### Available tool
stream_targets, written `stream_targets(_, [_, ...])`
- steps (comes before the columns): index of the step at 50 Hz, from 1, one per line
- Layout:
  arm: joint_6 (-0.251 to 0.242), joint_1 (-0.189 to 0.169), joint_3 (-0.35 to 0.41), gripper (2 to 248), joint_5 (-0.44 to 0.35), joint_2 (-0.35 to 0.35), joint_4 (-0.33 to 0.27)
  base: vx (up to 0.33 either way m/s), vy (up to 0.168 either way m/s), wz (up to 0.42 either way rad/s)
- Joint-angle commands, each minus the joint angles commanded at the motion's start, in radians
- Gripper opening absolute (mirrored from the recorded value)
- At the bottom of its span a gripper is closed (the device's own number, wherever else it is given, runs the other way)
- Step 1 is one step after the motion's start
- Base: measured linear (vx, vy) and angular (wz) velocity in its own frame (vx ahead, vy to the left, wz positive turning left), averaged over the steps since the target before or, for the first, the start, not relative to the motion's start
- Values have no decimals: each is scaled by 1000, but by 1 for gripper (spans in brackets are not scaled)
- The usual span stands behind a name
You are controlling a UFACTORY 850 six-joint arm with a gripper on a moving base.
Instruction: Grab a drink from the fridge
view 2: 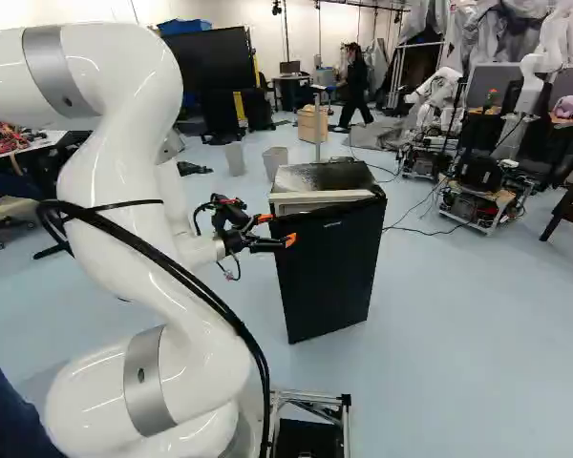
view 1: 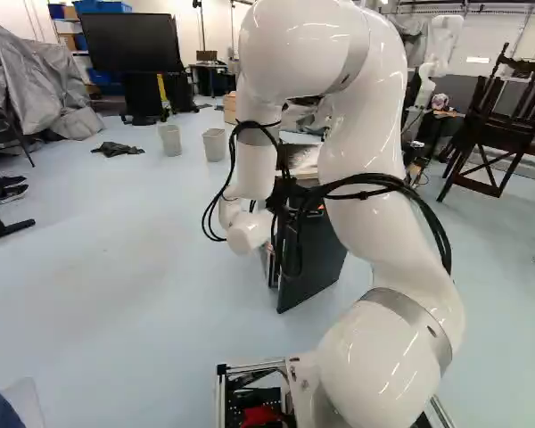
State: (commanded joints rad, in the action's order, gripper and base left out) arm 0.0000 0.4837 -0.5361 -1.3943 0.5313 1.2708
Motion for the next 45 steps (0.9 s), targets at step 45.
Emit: stream_targets(45, [0, -7, 155, 247, -49, -81, 71, 0, 0, 0])
